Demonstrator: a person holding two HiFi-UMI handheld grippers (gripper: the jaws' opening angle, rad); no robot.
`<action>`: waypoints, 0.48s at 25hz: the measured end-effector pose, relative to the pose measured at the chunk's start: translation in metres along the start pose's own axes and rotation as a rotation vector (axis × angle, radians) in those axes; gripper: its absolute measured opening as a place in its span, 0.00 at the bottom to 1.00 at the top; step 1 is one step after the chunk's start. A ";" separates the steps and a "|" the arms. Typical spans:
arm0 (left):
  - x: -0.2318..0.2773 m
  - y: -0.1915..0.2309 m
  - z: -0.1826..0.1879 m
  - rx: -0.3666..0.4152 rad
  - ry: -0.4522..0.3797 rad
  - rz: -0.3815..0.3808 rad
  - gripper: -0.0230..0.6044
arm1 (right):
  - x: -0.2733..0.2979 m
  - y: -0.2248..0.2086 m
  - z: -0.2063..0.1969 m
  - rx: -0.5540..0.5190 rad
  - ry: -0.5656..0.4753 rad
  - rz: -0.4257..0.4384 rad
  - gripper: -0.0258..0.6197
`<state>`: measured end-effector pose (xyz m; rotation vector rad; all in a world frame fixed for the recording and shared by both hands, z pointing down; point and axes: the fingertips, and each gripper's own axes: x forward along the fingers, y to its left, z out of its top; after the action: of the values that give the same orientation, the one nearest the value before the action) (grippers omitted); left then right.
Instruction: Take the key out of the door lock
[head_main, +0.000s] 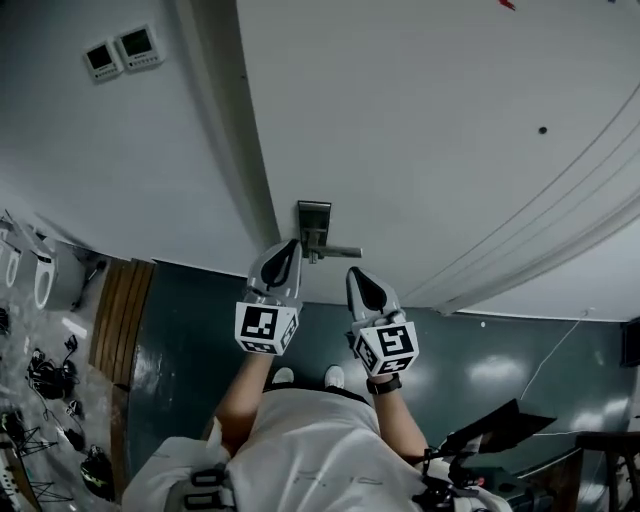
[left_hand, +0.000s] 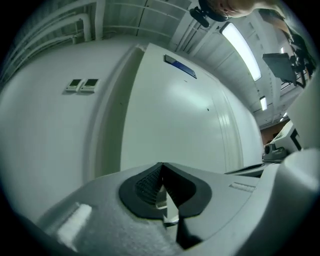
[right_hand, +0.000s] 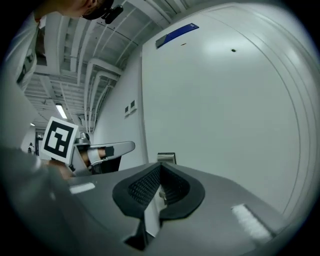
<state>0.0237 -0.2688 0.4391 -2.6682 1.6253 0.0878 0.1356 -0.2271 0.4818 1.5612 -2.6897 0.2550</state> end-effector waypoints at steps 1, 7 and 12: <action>-0.001 0.013 -0.001 0.001 0.006 0.019 0.04 | 0.004 0.005 -0.001 -0.003 0.002 0.011 0.04; 0.017 0.068 0.014 -0.014 -0.007 0.019 0.27 | 0.025 0.015 -0.011 0.026 0.016 0.020 0.05; 0.041 0.081 0.009 -0.045 0.049 -0.089 0.35 | 0.031 0.034 -0.044 0.155 0.090 0.086 0.05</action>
<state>-0.0298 -0.3421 0.4287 -2.7934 1.5320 0.0587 0.0882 -0.2304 0.5243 1.4323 -2.7278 0.5343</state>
